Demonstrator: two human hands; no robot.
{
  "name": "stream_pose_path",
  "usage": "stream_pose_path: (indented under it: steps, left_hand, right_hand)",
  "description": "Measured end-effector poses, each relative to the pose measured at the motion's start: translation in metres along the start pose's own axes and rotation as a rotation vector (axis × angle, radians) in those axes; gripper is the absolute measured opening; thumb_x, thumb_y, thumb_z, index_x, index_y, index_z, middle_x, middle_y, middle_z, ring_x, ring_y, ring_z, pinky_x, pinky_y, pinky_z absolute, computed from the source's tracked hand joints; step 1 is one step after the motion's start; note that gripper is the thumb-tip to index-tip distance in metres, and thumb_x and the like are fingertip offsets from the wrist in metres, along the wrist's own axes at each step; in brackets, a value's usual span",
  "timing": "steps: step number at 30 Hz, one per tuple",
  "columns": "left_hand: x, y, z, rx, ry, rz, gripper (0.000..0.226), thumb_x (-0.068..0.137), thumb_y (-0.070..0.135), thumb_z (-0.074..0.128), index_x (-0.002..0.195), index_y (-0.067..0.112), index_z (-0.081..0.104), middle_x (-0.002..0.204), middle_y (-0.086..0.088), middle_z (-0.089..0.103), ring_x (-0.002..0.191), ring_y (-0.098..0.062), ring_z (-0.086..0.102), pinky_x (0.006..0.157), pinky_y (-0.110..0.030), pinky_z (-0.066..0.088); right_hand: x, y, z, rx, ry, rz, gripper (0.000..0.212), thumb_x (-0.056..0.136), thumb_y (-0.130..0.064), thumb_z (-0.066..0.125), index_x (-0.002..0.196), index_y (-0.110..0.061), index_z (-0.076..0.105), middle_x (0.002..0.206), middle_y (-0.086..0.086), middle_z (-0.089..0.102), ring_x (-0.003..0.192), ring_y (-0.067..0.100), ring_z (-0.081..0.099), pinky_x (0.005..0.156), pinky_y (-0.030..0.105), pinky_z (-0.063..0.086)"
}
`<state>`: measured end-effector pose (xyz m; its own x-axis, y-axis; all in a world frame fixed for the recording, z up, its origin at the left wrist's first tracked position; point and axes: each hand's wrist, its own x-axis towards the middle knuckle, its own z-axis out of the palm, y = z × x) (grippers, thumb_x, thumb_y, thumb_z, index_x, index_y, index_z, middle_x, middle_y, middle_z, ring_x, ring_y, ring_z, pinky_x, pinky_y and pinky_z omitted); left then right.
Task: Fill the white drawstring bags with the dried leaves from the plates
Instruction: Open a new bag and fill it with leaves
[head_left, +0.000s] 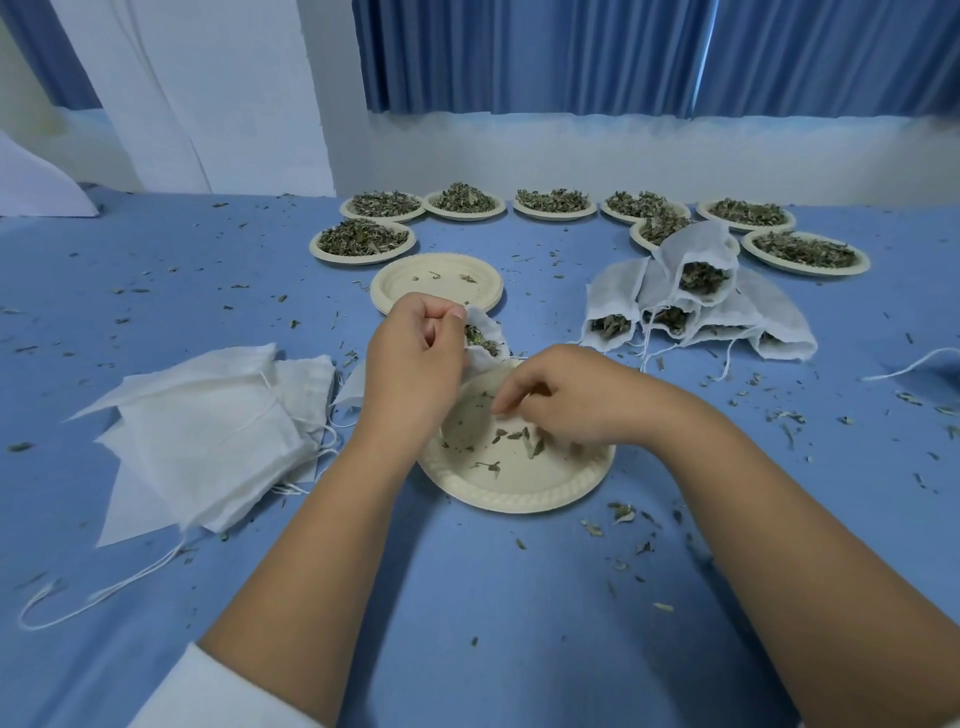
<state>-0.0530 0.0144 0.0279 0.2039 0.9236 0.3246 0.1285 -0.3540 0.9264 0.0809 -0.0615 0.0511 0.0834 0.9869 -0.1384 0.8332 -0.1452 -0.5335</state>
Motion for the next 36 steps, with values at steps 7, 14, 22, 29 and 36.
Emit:
stream_pose_path:
  steps: [7, 14, 22, 29, 36]
  left_hand:
    - [0.001, 0.0, 0.0, 0.007, 0.001, 0.004, 0.014, 0.098, 0.024, 0.054, 0.085, 0.023, 0.058, 0.068, 0.002, 0.058, 0.062, -0.008, 0.06, 0.054, -0.015, 0.045]
    - [0.0, 0.0, 0.0, 0.006, 0.005, 0.014, 0.014, 0.098, 0.022, 0.054, 0.085, 0.021, 0.059, 0.072, -0.006, 0.06, 0.066, -0.014, 0.065, 0.051, -0.012, 0.044]
    - [0.001, 0.0, 0.001, 0.005, 0.0, 0.026, 0.014, 0.098, 0.02, 0.054, 0.085, 0.019, 0.059, 0.069, -0.005, 0.06, 0.06, -0.008, 0.062, 0.05, -0.008, 0.042]
    - [0.002, -0.001, 0.0, 0.03, -0.003, 0.012, 0.016, 0.097, 0.021, 0.054, 0.082, 0.024, 0.058, 0.065, -0.002, 0.059, 0.053, -0.004, 0.056, 0.051, -0.016, 0.044]
    - [0.002, 0.003, -0.001, 0.03, -0.011, -0.012, 0.014, 0.097, 0.022, 0.054, 0.085, 0.022, 0.059, 0.073, -0.015, 0.064, 0.066, -0.023, 0.064, 0.065, -0.039, 0.052]
  right_hand:
    - [-0.001, 0.004, 0.008, -0.167, -0.074, -0.006, 0.039, 0.078, -0.037, 0.08, 0.112, -0.027, 0.066, 0.079, -0.02, 0.05, 0.069, -0.004, 0.049, 0.057, 0.011, 0.037]
    - [0.003, -0.003, 0.019, -0.1, -0.018, -0.098, 0.023, 0.08, -0.029, 0.078, 0.103, -0.027, 0.075, 0.076, -0.021, 0.061, 0.073, -0.006, 0.056, 0.06, 0.003, 0.041]
    - [0.002, -0.011, 0.027, -0.1, -0.067, -0.201, 0.02, 0.082, -0.019, 0.075, 0.102, -0.024, 0.076, 0.083, -0.02, 0.065, 0.079, -0.002, 0.058, 0.069, 0.009, 0.043]
    - [0.002, -0.017, 0.039, -0.085, -0.02, -0.264, 0.022, 0.079, -0.003, 0.061, 0.086, -0.015, 0.078, 0.07, -0.011, 0.069, 0.067, 0.006, 0.062, 0.064, 0.02, 0.05]
    - [-0.002, -0.008, 0.003, 0.352, 0.238, -0.213, 0.022, 0.079, -0.005, 0.072, 0.075, -0.027, 0.075, 0.06, -0.01, 0.068, 0.056, -0.004, 0.058, 0.057, 0.008, 0.045]
